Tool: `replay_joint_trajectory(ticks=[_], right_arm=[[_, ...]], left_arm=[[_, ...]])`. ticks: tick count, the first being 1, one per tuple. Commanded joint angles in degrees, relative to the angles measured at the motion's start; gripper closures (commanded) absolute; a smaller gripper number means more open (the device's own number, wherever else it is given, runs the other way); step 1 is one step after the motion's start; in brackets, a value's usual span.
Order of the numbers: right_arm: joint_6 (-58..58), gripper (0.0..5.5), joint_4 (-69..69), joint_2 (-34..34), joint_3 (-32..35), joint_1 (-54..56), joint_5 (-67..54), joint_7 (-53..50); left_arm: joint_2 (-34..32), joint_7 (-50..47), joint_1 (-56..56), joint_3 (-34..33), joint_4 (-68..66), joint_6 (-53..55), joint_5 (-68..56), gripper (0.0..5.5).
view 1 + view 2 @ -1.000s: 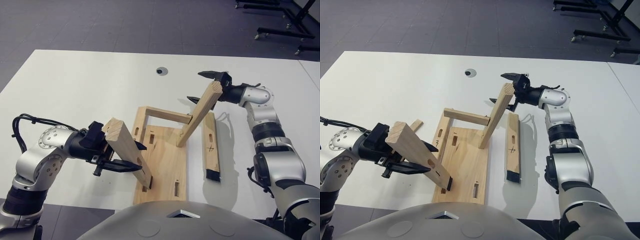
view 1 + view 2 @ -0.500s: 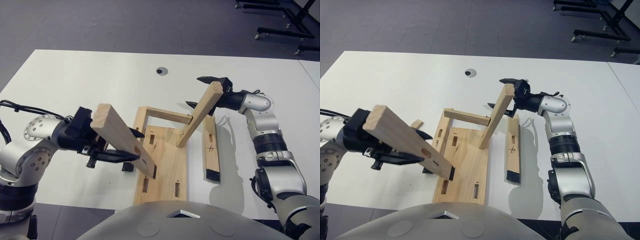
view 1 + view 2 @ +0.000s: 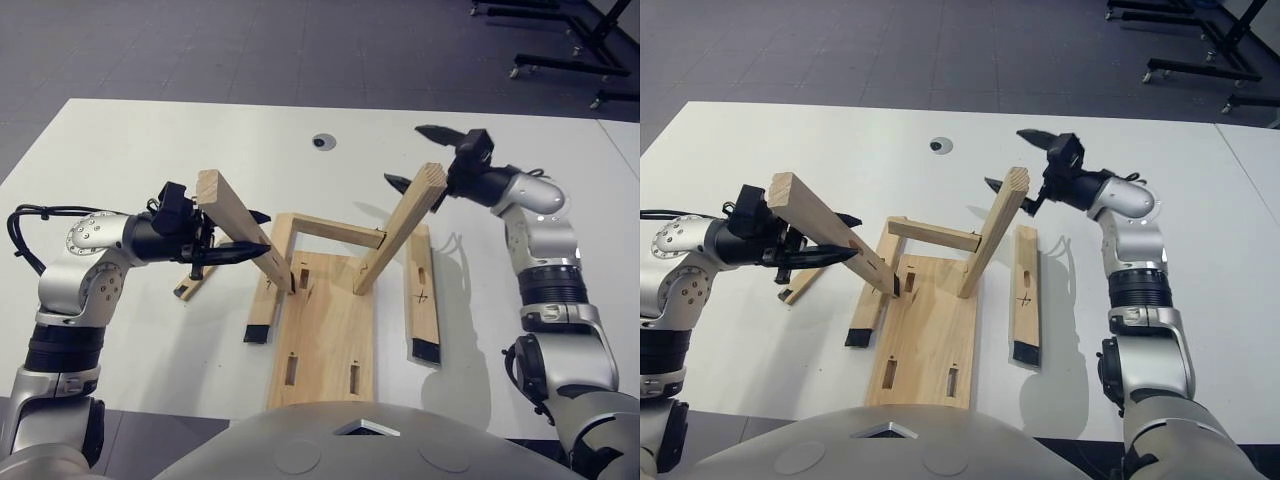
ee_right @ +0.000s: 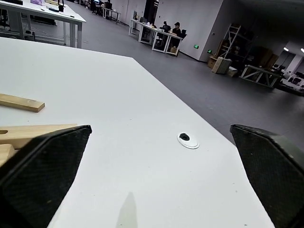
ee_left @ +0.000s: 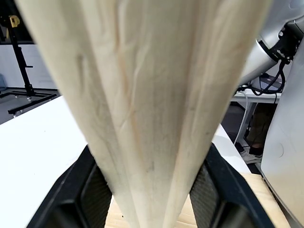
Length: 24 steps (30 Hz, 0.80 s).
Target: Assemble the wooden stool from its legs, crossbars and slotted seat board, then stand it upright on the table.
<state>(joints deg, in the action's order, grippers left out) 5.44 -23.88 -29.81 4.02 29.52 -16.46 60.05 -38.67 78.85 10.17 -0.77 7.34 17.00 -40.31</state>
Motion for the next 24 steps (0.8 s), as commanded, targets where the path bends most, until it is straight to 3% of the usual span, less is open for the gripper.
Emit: replay_joint_trajectory(ticks=[1,14,24], right_arm=[[-1.99,0.1,2.48,-1.79,0.35,7.15,-1.12,0.64],[-7.69,0.1,14.16,-0.12,-0.04,2.87,-5.05,-1.82],[-9.13,0.1,14.85,0.66,-1.06,2.77,-6.22,-0.95]], left_arm=[[0.66,3.61,1.73,3.85,-2.6,-1.49,3.28,3.47],[3.69,-3.84,5.69,7.0,-10.28,-12.42,15.44,3.47],[-5.07,4.94,6.9,13.18,-9.15,-5.62,15.2,3.47]])
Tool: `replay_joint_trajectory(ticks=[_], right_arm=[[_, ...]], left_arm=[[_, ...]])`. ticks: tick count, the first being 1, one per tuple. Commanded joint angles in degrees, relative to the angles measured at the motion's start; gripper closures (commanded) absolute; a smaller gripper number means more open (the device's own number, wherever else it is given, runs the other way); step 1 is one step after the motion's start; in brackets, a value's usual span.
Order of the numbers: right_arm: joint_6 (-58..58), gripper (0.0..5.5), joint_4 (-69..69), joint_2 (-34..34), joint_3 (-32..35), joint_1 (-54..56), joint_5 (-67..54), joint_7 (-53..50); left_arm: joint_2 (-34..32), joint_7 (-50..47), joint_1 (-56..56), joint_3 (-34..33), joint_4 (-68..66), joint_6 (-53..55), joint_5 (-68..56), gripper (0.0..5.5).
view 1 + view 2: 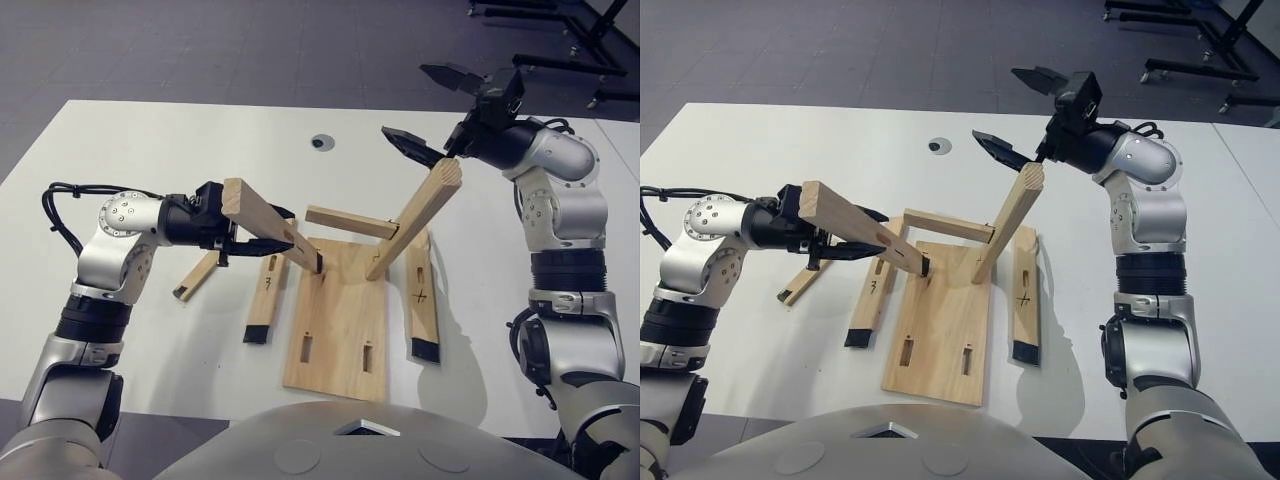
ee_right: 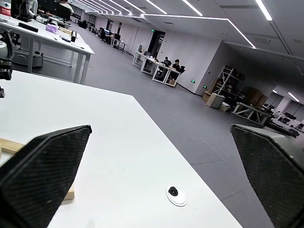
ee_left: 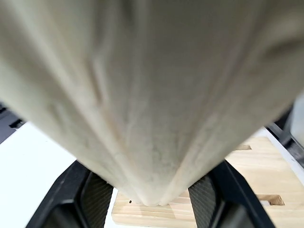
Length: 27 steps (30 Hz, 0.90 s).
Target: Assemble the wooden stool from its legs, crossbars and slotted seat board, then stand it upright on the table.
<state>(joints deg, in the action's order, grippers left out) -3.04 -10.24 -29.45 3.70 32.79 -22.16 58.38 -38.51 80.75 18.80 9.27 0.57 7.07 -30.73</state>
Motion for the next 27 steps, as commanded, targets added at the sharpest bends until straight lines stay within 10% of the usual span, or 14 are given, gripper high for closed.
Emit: replay_joint_trajectory(ticks=[1,16,27], right_arm=[[-0.72,0.1,1.38,0.45,-0.86,-0.61,-0.58,0.7],[1.6,0.1,-1.14,1.19,-2.64,3.54,0.63,2.34],[10.89,0.1,-27.49,5.3,-14.71,34.48,9.84,24.13]], left_arm=[[-5.91,3.71,-1.32,3.3,-2.51,4.87,5.28,3.47],[-8.34,7.6,-2.73,1.82,-0.19,14.61,-3.36,3.47],[-5.95,6.96,-3.45,1.92,-0.31,12.89,-3.13,3.47]])
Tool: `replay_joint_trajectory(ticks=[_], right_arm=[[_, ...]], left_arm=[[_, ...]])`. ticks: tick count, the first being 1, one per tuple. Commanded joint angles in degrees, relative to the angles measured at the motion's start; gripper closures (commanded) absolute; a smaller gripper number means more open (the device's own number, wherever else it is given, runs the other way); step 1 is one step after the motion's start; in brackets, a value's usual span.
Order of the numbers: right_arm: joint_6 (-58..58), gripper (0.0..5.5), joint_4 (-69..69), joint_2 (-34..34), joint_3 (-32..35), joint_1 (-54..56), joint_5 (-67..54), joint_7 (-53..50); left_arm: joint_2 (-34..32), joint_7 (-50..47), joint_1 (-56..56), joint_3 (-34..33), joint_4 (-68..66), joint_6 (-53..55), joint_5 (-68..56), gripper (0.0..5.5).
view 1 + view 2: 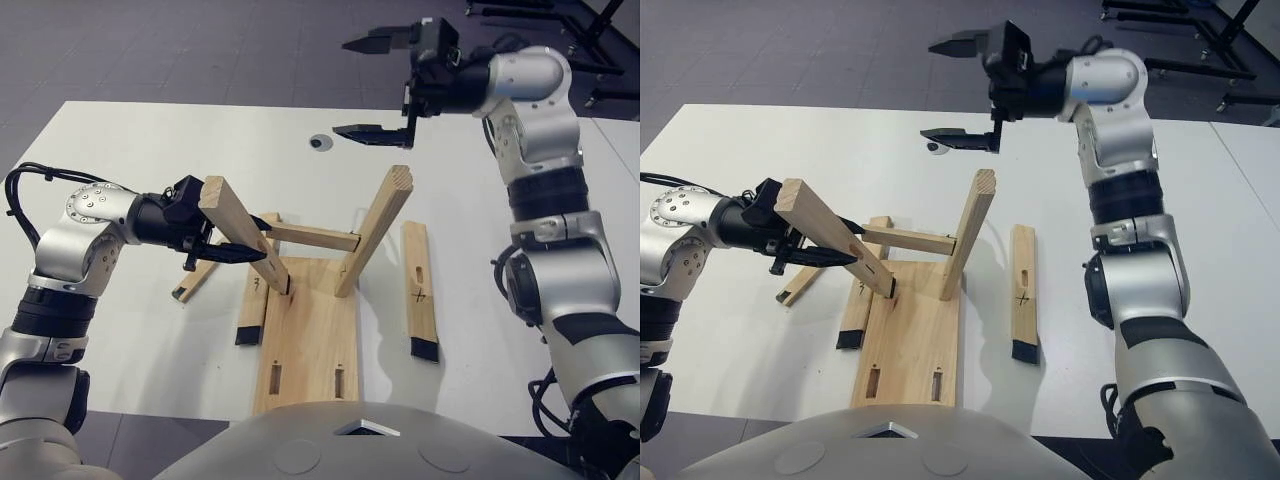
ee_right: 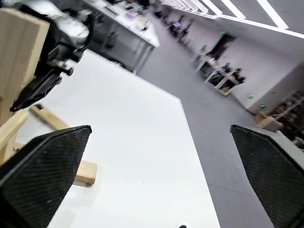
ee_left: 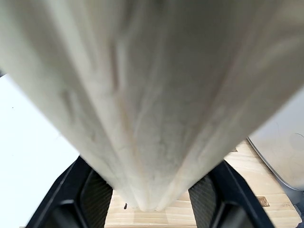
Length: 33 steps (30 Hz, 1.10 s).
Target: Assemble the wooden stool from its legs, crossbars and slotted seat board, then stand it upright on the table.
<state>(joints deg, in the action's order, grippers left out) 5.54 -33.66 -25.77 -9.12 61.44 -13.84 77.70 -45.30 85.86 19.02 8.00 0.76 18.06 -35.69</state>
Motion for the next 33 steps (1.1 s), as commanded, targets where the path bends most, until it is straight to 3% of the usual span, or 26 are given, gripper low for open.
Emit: replay_joint_trajectory(ticks=[1,10,19,26,33], right_arm=[[3.35,0.1,-5.27,2.52,-3.0,7.02,2.27,6.69],[13.75,0.1,-15.75,8.66,-10.55,9.94,11.33,12.7],[17.16,0.1,-20.28,12.17,-12.94,5.41,14.27,14.25],[14.94,0.1,-18.63,12.09,-13.94,2.77,13.18,14.73],[3.7,0.1,-7.74,7.25,-15.58,0.29,1.94,14.79]], left_arm=[[0.9,1.83,-3.91,3.14,-0.44,1.8,1.79,3.47],[1.63,1.49,-3.33,3.03,-1.23,2.11,1.64,3.47],[2.54,2.48,-1.82,3.9,-3.01,1.66,2.46,3.47],[2.6,3.57,-1.57,4.07,-4.73,0.93,3.11,3.47],[1.8,3.52,-3.15,3.15,-5.35,0.47,3.04,3.47]])
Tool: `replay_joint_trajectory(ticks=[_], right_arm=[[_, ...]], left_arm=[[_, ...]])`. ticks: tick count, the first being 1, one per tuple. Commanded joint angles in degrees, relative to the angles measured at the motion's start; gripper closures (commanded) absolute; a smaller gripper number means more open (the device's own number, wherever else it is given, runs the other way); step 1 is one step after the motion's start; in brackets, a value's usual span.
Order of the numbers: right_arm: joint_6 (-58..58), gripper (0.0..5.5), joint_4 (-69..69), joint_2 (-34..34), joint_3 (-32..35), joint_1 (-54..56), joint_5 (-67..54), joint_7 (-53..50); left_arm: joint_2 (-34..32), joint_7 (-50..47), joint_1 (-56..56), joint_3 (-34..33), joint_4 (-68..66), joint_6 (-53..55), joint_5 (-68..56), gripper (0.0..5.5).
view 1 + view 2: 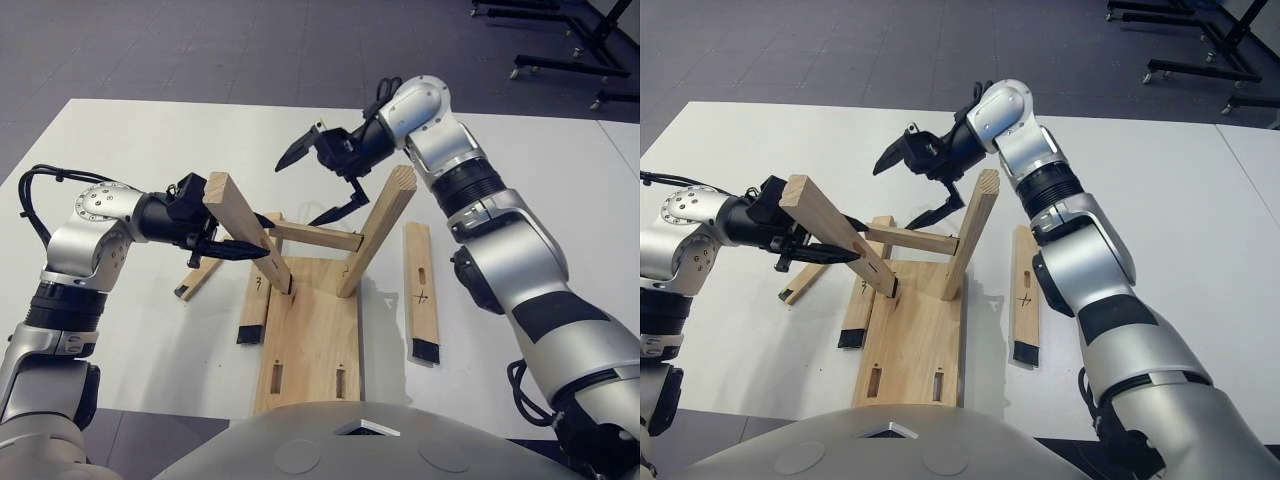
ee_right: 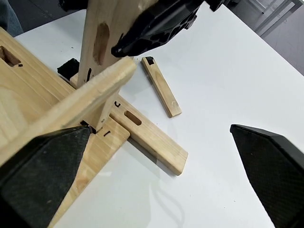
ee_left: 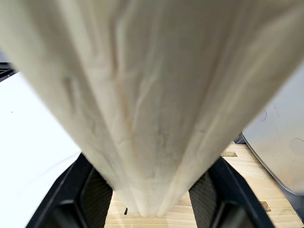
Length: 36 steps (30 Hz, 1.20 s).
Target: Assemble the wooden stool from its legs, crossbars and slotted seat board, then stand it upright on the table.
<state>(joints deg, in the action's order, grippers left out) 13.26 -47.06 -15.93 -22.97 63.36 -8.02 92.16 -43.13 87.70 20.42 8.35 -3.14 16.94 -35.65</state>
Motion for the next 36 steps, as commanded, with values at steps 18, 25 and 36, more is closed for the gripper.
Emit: replay_joint_trajectory(ticks=[18,25,36], right_arm=[[-9.79,0.1,20.41,-11.8,-8.41,-10.8,-7.9,0.33],[-12.78,0.1,25.89,-13.69,-9.08,-12.74,-10.46,0.32],[-15.08,0.1,23.56,-8.63,-1.3,-9.74,-11.52,-2.16]], left_arm=[[-0.39,1.26,-6.05,0.87,-3.16,1.67,1.8,3.47],[-0.3,0.9,-6.33,1.28,-5.77,2.24,2.81,3.47],[-0.65,2.01,-5.86,4.18,-6.11,1.96,3.86,3.47]])
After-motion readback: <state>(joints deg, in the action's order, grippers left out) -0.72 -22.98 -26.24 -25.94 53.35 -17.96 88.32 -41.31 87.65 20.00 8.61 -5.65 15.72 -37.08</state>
